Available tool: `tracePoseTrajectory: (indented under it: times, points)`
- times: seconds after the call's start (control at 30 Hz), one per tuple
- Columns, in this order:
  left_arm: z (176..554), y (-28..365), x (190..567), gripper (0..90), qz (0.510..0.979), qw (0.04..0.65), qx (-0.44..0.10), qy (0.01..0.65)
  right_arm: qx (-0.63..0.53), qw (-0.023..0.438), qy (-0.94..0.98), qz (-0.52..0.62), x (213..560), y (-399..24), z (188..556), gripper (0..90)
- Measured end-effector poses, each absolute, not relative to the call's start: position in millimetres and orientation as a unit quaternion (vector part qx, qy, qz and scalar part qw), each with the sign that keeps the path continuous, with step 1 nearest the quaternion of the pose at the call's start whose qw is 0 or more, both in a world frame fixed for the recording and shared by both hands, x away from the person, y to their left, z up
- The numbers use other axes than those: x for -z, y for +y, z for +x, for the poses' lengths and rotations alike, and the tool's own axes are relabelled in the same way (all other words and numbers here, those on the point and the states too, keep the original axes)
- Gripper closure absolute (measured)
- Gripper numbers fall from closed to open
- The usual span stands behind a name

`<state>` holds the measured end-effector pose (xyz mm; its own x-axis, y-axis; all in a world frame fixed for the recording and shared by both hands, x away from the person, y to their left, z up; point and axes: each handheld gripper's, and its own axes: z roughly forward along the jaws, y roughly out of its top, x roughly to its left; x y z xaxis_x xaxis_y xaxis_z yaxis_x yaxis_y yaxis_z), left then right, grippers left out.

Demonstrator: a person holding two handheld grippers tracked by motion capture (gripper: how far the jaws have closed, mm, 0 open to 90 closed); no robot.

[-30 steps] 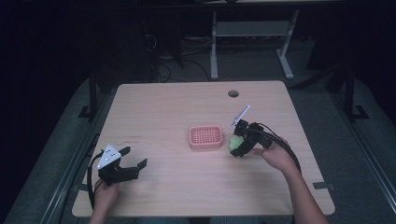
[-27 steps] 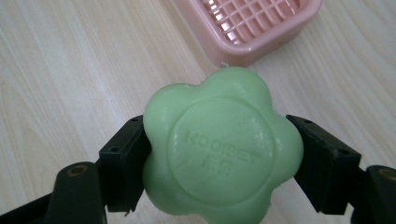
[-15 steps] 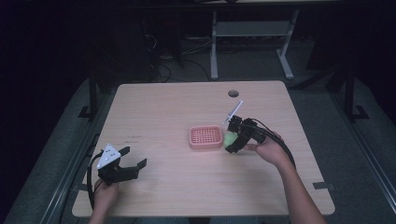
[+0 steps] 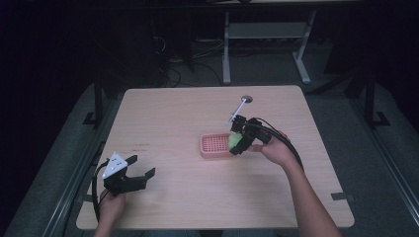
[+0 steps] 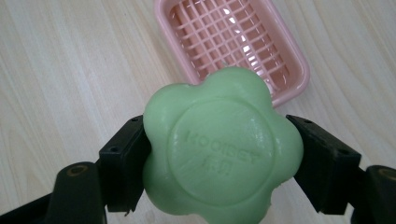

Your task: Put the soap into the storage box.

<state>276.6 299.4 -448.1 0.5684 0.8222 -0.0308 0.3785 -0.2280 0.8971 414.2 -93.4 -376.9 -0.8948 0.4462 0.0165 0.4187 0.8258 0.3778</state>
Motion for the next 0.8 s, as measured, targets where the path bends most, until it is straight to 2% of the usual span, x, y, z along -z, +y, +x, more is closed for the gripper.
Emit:
tracePoseTrajectory:
  times: [0.8]
  points:
    - [276.9,301.5,447.8,14.1,0.743,0.478,-0.234,0.405,-0.163,0.034,0.962,0.215,372.1,-44.0,447.7,26.2]
